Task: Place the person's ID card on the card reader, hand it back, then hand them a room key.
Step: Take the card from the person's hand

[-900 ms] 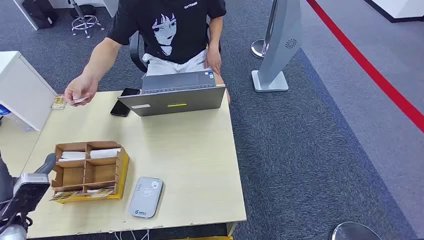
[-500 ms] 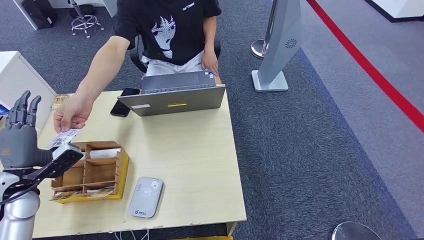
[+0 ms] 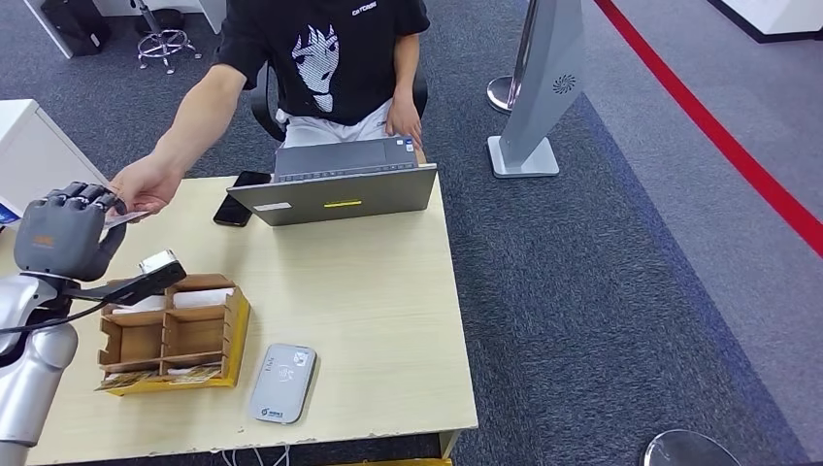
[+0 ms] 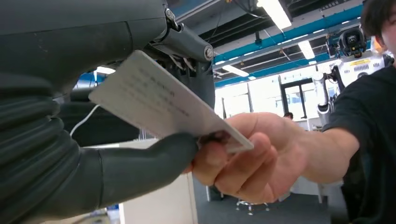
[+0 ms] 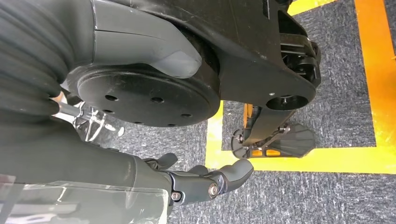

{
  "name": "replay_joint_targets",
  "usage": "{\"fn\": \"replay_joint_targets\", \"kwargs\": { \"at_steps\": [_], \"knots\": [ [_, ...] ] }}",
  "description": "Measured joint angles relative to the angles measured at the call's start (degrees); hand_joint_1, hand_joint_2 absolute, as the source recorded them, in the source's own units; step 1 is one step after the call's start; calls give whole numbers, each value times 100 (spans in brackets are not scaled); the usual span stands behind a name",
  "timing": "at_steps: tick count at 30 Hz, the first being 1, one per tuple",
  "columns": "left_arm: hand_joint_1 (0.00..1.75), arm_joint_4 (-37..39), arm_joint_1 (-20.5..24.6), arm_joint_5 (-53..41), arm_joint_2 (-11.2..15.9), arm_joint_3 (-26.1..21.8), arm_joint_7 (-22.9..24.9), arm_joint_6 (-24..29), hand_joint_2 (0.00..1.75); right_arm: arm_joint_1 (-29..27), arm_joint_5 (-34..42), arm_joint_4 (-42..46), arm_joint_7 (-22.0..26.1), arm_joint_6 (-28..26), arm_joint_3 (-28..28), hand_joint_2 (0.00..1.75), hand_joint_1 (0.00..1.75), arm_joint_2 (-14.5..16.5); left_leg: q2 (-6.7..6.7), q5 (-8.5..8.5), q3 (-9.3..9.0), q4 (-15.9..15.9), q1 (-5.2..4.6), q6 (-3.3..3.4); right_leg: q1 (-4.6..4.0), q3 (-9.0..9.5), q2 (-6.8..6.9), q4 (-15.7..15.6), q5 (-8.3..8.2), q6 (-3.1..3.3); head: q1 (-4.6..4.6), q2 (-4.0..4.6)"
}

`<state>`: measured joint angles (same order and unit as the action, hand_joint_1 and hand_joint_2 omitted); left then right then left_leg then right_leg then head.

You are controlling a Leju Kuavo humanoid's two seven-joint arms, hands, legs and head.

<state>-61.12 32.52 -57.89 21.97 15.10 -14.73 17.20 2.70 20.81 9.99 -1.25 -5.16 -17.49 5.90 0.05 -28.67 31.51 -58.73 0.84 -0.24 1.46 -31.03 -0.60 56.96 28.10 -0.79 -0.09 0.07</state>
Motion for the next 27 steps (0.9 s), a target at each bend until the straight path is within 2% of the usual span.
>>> {"fn": "replay_joint_targets", "kwargs": {
  "at_steps": [6, 10, 14, 18, 22, 27],
  "knots": [
    [175, 534, 525, -598, 438, 519, 270, 194, 175, 12, -32, 0, -39, 15, -66, 175, 0, -23, 6, 0, 1, 0, 3, -1, -2, -3, -6, 3, 0, 0, 0, 0],
    [175, 553, 511, -805, 710, 657, 421, 493, 175, 14, -42, -1, -48, 33, -89, 175, 0, -36, 7, 0, 2, 0, 3, -1, -2, -3, -8, 4, 0, 1, -1, 0],
    [175, 234, 111, -787, 800, 657, 448, 767, 175, 15, -36, -2, -48, 29, -90, 175, 0, -37, 0, 0, 6, 0, 2, -1, -1, -3, -1, 3, 1, 1, 1, 0],
    [175, -259, -428, -778, 751, 652, 445, 1007, 175, 14, -2, -3, -48, 5, -90, 175, 0, -37, 1, 0, 6, 0, 0, 0, 0, -3, -3, 0, 1, 1, 1, 0],
    [175, -832, -1021, -814, 588, 614, 397, 1219, 175, 13, 21, -6, -48, -6, -90, 175, 0, -37, 0, -1, 6, 0, -1, 0, 1, -3, -1, -1, 1, 0, 0, -1],
    [175, -1541, -1748, -836, 238, 536, 282, 1457, 175, 11, 59, -9, -48, -33, -88, 175, 0, -37, 0, -2, 7, 0, -2, 1, 1, -4, -1, -2, 1, 0, 0, 0]
  ]
}}
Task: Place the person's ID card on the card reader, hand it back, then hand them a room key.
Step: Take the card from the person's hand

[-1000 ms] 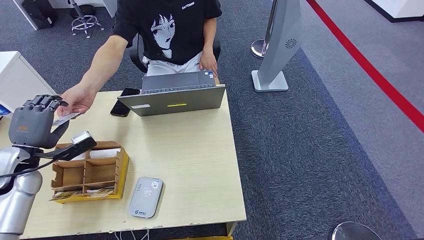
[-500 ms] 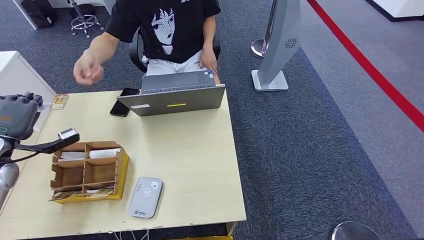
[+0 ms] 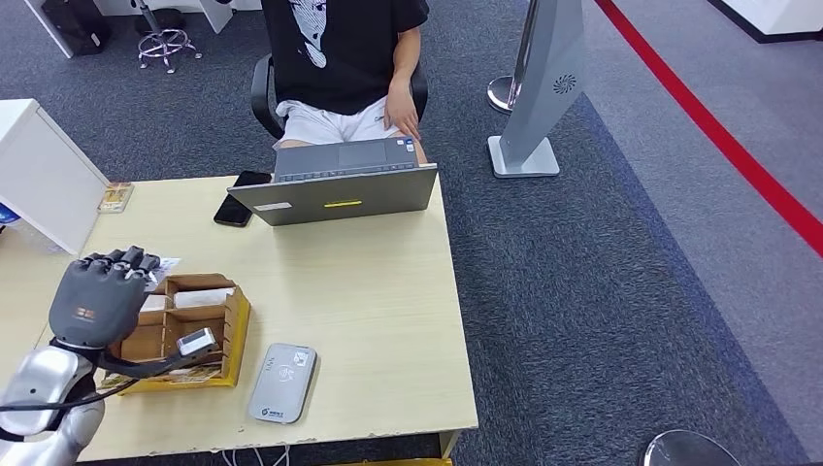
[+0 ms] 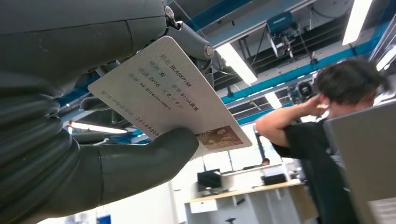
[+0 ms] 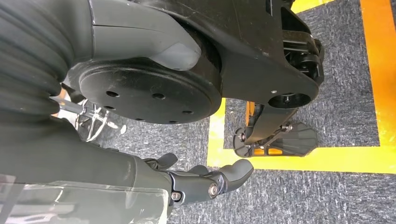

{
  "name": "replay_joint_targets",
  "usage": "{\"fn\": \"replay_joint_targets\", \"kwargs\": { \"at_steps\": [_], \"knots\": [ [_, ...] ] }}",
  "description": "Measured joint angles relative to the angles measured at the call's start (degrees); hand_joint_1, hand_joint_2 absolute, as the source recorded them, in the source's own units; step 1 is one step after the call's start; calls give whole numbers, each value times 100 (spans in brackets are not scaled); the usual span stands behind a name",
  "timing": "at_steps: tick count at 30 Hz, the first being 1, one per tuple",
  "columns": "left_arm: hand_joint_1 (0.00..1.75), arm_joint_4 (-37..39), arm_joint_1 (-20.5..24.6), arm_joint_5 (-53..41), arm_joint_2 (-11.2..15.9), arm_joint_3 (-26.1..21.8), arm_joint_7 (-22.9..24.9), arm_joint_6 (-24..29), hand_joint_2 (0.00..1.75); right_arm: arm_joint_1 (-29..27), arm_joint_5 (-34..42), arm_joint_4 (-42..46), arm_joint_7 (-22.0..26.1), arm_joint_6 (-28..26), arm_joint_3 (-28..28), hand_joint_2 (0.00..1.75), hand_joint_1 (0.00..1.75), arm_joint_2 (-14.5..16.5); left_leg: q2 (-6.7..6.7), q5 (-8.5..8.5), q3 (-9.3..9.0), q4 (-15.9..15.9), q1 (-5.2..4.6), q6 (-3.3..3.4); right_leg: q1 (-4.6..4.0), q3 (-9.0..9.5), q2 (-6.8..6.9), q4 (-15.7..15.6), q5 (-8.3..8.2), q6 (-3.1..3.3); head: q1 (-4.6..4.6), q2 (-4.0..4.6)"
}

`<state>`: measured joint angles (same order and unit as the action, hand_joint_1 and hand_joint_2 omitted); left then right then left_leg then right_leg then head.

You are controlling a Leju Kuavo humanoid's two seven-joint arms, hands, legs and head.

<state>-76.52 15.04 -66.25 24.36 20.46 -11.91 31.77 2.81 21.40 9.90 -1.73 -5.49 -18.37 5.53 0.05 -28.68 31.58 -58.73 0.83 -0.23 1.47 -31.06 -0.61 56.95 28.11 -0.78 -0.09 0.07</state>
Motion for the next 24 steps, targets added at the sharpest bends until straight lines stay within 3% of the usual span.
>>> {"fn": "replay_joint_targets", "kwargs": {
  "at_steps": [9, 16, 24],
  "knots": [
    [175, -1008, -1296, 114, -870, -60, -404, 379, 175, -15, 87, 0, 34, -86, 2, 175, 0, 2, -1, -3, 4, 0, -1, 4, 0, 0, 4, -3, 2, -3, 0, 0],
    [175, -1289, -2204, 536, -1614, -20, -752, 632, 175, -29, 219, -1, 69, -188, 13, 175, 0, 24, 0, -6, 4, 0, -2, 8, 1, -2, 7, -6, 4, -6, -1, -1],
    [175, -688, -2399, 1264, -1965, 217, -708, 771, 175, -28, 246, -1, 59, -251, 16, 175, 0, 37, -1, -5, 3, 0, -1, 8, 1, -2, 11, -6, 4, -6, -1, -1]
  ]
}}
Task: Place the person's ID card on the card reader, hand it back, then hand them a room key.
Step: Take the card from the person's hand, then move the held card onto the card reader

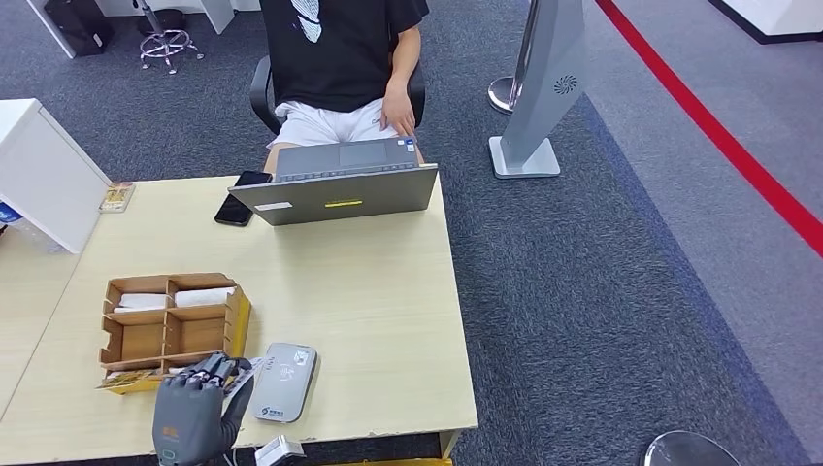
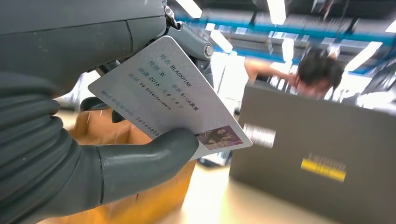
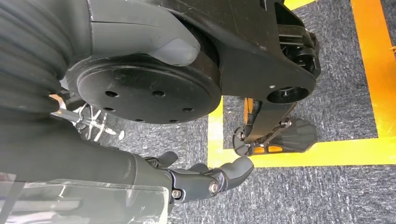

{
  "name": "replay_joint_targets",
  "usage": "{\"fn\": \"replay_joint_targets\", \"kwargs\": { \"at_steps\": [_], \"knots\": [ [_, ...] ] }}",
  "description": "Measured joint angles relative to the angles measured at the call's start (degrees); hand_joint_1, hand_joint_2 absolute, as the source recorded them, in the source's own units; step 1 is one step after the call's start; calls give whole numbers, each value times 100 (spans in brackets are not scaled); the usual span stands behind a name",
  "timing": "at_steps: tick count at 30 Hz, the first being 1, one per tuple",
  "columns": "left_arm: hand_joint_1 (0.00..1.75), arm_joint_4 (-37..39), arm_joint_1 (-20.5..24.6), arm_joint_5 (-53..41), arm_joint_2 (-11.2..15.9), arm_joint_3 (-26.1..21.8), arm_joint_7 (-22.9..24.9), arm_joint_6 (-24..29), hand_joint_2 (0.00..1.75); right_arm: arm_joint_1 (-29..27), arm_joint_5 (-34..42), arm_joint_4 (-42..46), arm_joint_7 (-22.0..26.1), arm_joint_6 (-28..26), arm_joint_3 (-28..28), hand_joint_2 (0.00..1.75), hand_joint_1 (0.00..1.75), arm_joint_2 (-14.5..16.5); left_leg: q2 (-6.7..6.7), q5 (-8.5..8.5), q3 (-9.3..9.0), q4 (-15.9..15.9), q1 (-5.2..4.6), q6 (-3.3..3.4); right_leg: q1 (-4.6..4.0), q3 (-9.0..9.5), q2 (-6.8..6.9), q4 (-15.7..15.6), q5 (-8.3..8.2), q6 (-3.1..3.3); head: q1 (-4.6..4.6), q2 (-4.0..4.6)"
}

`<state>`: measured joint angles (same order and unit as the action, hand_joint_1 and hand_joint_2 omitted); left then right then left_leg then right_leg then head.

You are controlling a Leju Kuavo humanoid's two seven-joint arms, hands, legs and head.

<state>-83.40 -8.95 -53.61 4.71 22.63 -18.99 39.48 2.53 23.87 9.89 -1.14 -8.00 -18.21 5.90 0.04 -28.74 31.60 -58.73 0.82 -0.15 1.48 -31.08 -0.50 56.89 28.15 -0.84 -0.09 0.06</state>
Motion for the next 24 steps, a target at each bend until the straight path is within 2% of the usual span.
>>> {"fn": "replay_joint_targets", "kwargs": {
  "at_steps": [12, 15, 20, 24],
  "knots": [
    [175, 819, 116, 155, -118, 143, 19, 4, 175, 3, -28, 1, -16, 0, 0, 175, 0, 2, 0, 0, 1, 0, -1, 0, 0, 0, -1, 0, 0, 0, 0, 1],
    [175, 1201, 265, 204, -160, 174, 14, 4, 175, 7, -81, 1, -33, 4, -1, 175, 0, 2, 0, 0, 1, 0, 0, 0, 0, 1, 0, 0, 0, 0, -1, 1],
    [175, 2145, 618, 297, -303, 176, -273, 40, 175, 14, -129, 1, -62, 62, -14, 175, 0, 0, -2, 1, -2, 0, 0, 0, 0, 5, 1, 0, -1, 0, 1, 1],
    [175, 2556, 840, 84, -410, 171, -453, 84, 175, 19, -158, 1, -76, 76, -40, 175, 0, 0, -7, 1, -5, 0, 0, 0, 0, 11, 4, 0, 0, 0, 1, 1]
  ]
}}
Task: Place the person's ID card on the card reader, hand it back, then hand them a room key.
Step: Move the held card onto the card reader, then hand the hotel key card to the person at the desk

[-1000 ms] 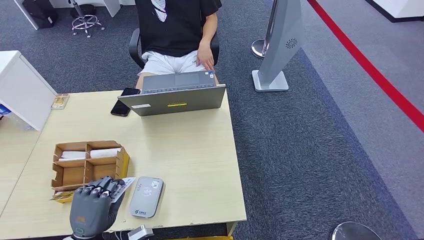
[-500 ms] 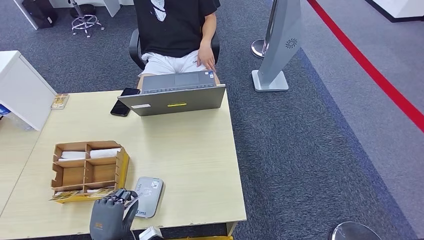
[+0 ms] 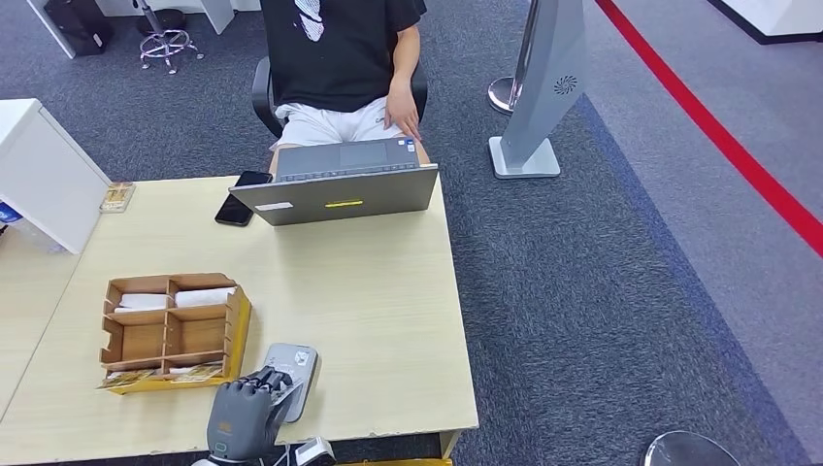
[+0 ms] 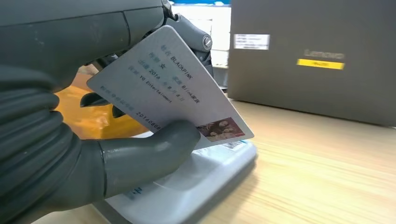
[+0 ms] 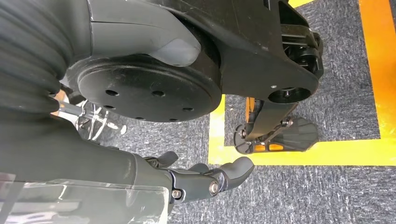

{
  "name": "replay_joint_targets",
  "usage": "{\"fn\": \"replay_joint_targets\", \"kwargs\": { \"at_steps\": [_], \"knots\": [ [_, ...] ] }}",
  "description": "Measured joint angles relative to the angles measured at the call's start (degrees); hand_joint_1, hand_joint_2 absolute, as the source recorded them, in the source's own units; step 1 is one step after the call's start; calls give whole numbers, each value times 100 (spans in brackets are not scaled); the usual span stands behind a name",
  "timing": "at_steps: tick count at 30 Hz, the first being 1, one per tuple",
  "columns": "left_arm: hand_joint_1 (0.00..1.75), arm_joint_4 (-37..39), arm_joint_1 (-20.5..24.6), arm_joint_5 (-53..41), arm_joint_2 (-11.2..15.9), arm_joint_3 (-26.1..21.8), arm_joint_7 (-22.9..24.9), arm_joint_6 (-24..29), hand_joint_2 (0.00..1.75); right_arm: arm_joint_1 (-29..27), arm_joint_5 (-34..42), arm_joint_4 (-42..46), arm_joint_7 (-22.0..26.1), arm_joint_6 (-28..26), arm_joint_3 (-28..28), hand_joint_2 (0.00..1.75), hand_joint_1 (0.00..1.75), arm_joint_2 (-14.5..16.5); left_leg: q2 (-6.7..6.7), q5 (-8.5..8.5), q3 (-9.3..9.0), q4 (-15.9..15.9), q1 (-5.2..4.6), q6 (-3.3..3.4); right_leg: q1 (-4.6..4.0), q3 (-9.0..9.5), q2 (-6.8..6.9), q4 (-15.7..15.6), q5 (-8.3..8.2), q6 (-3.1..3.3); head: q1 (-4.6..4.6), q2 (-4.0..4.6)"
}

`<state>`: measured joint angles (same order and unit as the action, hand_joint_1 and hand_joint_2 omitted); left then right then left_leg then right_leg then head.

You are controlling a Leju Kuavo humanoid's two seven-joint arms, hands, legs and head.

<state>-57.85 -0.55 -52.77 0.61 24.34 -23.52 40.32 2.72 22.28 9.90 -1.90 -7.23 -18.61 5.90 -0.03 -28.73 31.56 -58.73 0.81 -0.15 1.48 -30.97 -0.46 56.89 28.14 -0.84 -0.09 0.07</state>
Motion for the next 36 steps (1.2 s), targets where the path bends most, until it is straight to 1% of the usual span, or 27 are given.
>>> {"fn": "replay_joint_targets", "kwargs": {
  "at_steps": [3, 5, 9, 14, 18, 20, 23, 25, 28, 31, 36],
  "knots": [
    [175, 10, 59, -231, 15, -1, 147, 8, 175, 1, -9, 0, 3, 7, -24, 175, 0, -1, 0, 0, -1, 0, 0, 0, 0, 0, 0, 0, 0, 0, 0, 0],
    [175, -136, 62, -449, 98, -2, 347, 15, 175, 1, -10, 0, 10, 10, -37, 175, 0, -2, 1, 0, -1, 0, 2, 0, -1, -2, -1, 0, 0, 0, 0, 0],
    [175, -798, 33, -816, 418, -33, 633, -57, 175, -1, -10, -2, 17, 29, -53, 175, 0, -8, 2, 2, -1, 0, 6, -3, -4, -5, 0, 3, -1, 1, -2, -1],
    [175, -1507, 31, -1014, 711, -116, 709, -122, 175, 0, -19, -4, 19, 53, -57, 175, 0, -13, -2, 5, 2, 0, 7, -7, -5, -5, 2, 4, 0, 2, 0, -1],
    [175, -2122, 222, -1198, 1018, -216, 814, -380, 175, 1, -56, -9, 39, 100, -90, 175, 0, -19, -3, 5, 2, 0, 5, -7, -4, -5, 3, 4, -1, 1, 0, -1],
    [175, -2294, 450, -1203, 1187, -292, 885, -586, 175, 2, -85, -9, 38, 122, -128, 175, 0, -22, -5, 8, 2, 0, 6, -7, -4, -5, 7, 4, -2, 2, 0, 0],
    [175, -2311, 981, -1176, 1436, -404, 999, -943, 175, 12, -161, -10, 36, 178, -202, 175, 0, -34, -8, 17, 3, 0, 7, -10, -5, -5, 11, 5, -7, 7, 0, 0],
    [175, -2151, 1423, -1308, 1613, -455, 1060, -1059, 175, 19, -202, -12, 32, 212, -250, 175, 0, -44, -9, 23, 3, 0, 8, -11, -6, -5, 11, 7, -11, 10, -1, 0],
    [175, -1718, 2090, -1450, 1848, -484, 1097, -1131, 175, 30, -245, -13, 13, 233, -321, 175, 0, -58, -9, 28, 4, 0, 10, -13, -7, -7, 10, 9, -17, 15, -1, -1],
    [175, -1339, 2560, -1459, 1965, -499, 1097, -1199, 175, 37, -256, -13, 1, 252, -363, 175, 0, -68, -7, 29, 4, 0, 11, -14, -8, -8, 8, 9, -19, 16, 0, 0],
    [175, -896, 2950, -1477, 2005, -502, 1122, -1291, 175, 50, -267, -13, -9, 286, -416, 175, 0, -77, -6, 29, 8, 0, 9, -13, -8, -12, 6, 7, -18, 16, 1, -1]
  ]
}}
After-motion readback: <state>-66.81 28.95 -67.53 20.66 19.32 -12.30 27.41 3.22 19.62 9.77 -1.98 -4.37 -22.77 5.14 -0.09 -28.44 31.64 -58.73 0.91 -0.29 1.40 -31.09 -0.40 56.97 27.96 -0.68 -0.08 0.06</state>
